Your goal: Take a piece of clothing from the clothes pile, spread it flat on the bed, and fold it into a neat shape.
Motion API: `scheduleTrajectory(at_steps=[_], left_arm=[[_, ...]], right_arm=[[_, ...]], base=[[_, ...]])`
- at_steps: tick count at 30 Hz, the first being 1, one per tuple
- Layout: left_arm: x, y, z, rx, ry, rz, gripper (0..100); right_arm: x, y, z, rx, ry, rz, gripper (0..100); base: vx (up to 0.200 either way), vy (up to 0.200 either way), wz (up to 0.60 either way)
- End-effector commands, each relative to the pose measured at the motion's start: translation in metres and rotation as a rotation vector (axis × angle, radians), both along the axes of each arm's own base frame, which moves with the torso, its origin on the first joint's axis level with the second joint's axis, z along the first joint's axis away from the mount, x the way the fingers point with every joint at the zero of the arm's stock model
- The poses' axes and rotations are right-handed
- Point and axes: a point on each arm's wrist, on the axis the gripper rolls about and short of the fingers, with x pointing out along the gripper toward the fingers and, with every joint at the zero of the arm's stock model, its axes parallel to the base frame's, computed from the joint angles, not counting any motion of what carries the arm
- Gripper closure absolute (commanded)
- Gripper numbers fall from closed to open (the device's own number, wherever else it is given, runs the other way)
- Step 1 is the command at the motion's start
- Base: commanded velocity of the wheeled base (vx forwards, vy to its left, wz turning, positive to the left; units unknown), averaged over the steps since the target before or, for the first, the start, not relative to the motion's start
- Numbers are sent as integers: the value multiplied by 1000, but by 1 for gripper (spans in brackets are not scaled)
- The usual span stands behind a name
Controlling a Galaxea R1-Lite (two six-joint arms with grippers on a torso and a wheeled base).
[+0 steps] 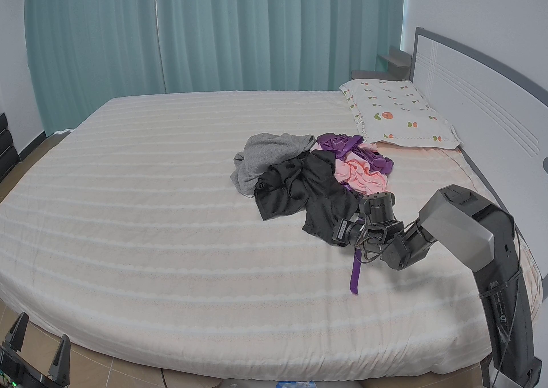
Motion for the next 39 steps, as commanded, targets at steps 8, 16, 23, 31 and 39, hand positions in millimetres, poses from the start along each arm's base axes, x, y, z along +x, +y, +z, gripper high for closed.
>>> scheduleTrajectory(at_steps=[8, 16, 23, 31, 39], left_arm=[[0, 0, -5, 0, 6, 0, 0], [0, 0, -5, 0, 6, 0, 0], [0, 0, -5, 0, 6, 0, 0], [0, 0, -5, 0, 6, 0, 0], [1, 0, -5, 0, 7, -7, 0]], right_arm=[[-83, -26, 80, 250, -82, 32, 100], [-152, -33, 138, 343, -249, 114, 100], [-190, -30, 199, 417, -416, 189, 100], [-234, -34, 265, 520, -608, 293, 100], [-254, -25, 273, 546, -628, 374, 100]], base=[[0, 0, 0], [0, 0, 0], [0, 0, 0], [0, 0, 0], [0, 0, 0]])
